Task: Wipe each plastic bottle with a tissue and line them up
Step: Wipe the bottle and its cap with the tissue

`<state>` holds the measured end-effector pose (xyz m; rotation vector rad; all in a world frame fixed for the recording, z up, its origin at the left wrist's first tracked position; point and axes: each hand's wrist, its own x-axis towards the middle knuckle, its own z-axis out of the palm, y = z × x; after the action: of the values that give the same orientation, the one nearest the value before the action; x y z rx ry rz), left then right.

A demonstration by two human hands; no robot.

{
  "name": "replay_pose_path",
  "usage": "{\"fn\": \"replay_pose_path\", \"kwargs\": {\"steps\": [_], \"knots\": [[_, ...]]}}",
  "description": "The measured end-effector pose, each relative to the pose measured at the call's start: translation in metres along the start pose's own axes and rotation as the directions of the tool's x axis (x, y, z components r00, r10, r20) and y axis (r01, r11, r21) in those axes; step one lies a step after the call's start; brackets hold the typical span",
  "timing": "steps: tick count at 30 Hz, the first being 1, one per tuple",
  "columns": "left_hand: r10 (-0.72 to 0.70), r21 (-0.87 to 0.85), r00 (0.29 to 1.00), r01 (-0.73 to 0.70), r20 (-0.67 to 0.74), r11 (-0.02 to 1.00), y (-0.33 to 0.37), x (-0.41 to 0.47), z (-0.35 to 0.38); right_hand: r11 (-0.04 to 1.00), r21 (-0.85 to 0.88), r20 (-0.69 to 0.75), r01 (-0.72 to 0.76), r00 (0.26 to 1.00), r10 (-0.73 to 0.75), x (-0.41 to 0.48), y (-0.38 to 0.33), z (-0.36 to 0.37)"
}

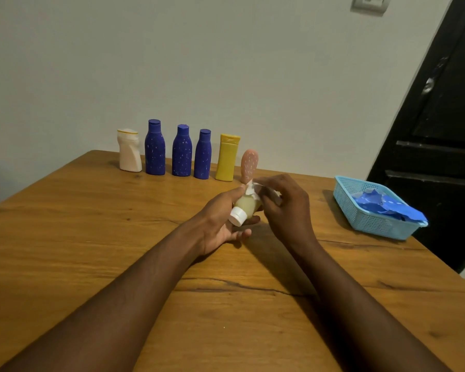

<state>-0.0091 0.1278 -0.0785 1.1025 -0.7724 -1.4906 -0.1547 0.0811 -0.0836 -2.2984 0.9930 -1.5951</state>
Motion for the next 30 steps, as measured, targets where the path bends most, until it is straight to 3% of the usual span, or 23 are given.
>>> {"fn": "replay_pose_path", "kwargs": {"steps": [3,7,11,13,18,25,30], "knots": [[-0.017,0.005,1.0,0.016,0.018,1.0,-0.001,-0.002,0.004,0.995,-0.001,-0.046,-0.104,0.994,0.104,0.002,0.01,-0.004],[-0.023,-0.143,1.0,0.025,0.02,0.989,0.001,0.0,0.003,0.985,0.036,0.056,-0.171,0.984,0.169,-0.005,0.003,-0.002],[-0.02,-0.245,0.999,0.031,0.048,0.969,0.005,0.001,-0.004,0.994,0.106,0.296,0.029,0.953,-0.059,-0.011,-0.016,0.004],[-0.016,-0.234,0.997,0.034,0.076,0.972,0.006,0.001,-0.008,0.992,0.102,0.342,0.068,0.934,-0.1,-0.011,-0.02,0.007],[0.006,-0.202,0.994,0.017,0.11,0.979,0.005,0.003,-0.003,0.995,0.092,0.14,0.037,0.989,-0.05,-0.006,-0.015,0.005],[-0.05,-0.141,0.998,0.056,0.05,0.988,0.003,-0.001,-0.001,0.989,0.073,-0.016,-0.129,0.991,0.131,0.0,0.002,0.003],[-0.058,-0.183,0.998,0.052,-0.024,0.982,0.001,0.002,-0.001,0.971,0.096,0.073,-0.22,0.974,0.214,-0.006,0.007,0.003]]}}
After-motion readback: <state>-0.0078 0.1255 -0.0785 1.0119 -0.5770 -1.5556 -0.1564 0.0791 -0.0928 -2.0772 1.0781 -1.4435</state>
